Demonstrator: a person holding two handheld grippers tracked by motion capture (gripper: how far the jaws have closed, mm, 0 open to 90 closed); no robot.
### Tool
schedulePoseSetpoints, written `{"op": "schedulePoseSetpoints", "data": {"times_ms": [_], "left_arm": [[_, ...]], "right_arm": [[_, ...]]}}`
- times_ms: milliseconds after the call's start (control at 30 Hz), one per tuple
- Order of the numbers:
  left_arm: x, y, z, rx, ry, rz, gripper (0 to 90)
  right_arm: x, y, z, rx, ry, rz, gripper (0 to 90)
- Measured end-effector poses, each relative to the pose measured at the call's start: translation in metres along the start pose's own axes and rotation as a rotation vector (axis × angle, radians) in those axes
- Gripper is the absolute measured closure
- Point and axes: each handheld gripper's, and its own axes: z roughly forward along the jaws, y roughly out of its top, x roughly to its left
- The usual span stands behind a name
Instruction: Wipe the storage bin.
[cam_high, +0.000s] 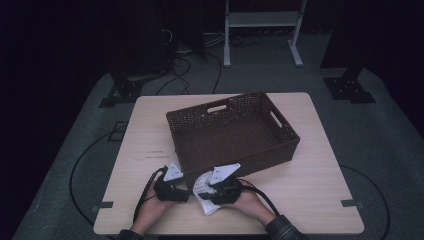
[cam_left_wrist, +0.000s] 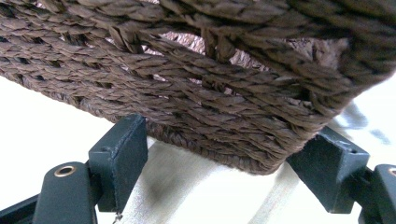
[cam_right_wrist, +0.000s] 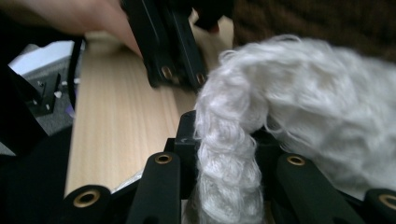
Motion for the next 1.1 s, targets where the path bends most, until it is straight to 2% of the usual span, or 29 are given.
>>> {"op": "schedulePoseSetpoints", "data": {"times_ms": [200,333,433,633,900,1100], "left_arm": [[0.0,0.0,0.0,0.0,0.0,0.001,21.7],[0.0,0.0,0.0,0.0,0.0,-0.001,21.7],[0.0,0.0,0.0,-0.002,0.0,-0.004,21.7],[0.0,0.0,0.0,0.001,0.0,0.003,21.3],[0.0,0.0,0.0,0.002,-0.003,0.005,21.0],[0.0,0.0,0.001,-0.004,0.0,0.0,21.0]], "right_arm": [[0.006,0.017,-0.011,-0.063,0.002,-0.03,70.4],[0.008,0.029,-0.026,-0.12,-0.002,-0.043,70.4],[0.009,0.03,-0.034,-0.137,-0.006,-0.047,70.3],[0.011,0.012,-0.041,-0.114,-0.016,-0.031,70.3],[0.007,-0.011,-0.078,-0.141,-0.075,0.006,70.3],[-0.002,-0.039,-0.108,-0.151,-0.146,0.071,70.3]]}}
